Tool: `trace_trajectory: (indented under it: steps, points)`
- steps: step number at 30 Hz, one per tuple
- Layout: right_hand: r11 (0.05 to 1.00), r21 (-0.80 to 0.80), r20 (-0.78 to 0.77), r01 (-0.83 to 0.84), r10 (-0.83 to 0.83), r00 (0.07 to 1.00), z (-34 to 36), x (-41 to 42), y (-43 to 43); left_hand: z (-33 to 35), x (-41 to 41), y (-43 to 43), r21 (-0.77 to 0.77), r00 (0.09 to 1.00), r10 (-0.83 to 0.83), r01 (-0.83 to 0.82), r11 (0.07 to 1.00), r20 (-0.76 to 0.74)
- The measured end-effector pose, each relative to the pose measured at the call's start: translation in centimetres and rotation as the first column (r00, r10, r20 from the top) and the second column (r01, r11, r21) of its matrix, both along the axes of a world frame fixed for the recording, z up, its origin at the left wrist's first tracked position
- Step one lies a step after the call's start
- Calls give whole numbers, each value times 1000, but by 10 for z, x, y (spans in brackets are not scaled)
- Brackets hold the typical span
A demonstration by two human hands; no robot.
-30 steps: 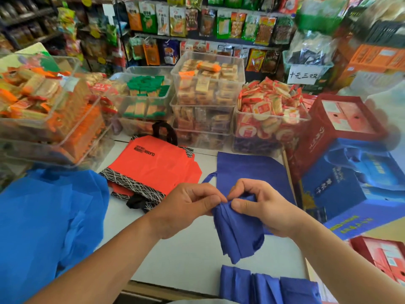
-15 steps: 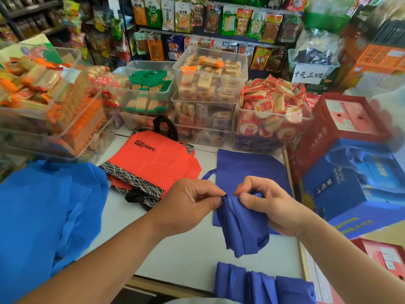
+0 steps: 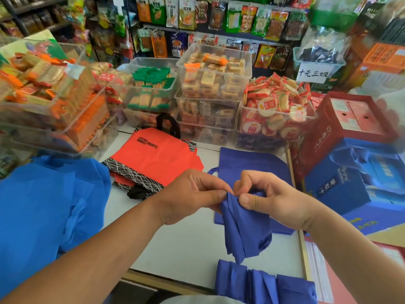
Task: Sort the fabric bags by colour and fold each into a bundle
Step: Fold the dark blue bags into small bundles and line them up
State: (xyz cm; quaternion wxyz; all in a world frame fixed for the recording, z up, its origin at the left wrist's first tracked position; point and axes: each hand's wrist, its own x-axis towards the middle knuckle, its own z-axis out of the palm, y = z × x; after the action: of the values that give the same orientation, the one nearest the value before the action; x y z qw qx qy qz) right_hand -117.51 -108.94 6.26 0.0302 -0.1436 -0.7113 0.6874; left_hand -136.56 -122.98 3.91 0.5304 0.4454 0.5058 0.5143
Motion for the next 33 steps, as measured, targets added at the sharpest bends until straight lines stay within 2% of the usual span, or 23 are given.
trace_trajectory:
  steps: [5,8,12,15,17,19,22,28,33]
  points:
    - [998,-14,32,59,-58,998,-13,-2,-5,9,-1,11,-154,997,19,-32,988,-81]
    - [991,-23,44,134,-133,990,-15,-3,-3,12,-5,14,-200,987,141,-154,968,-78]
    - [943,41,25,329,-330,944,-13,-3,3,5,4,6,-188,983,185,-179,966,13]
    - [882,-58,87,467,-462,883,-22,-2,1,-7,14,3,-167,980,196,-198,966,-30]
    - [867,-112,141,486,-471,871,-30,7,1,-17,16,4,-139,961,275,-277,951,-37]
    - [895,-94,171,436,-417,893,-38,16,-1,-27,17,5,-93,937,330,-340,936,-112]
    - [866,-79,150,494,-480,864,-52,23,-5,-42,22,8,-63,933,303,-320,945,-195]
    - [803,-6,170,596,-586,792,-78,39,-9,-69,45,28,-119,959,229,-250,961,-165]
    - [709,-10,182,706,-693,698,-99,69,-10,-86,78,54,-168,973,154,-182,969,-170]
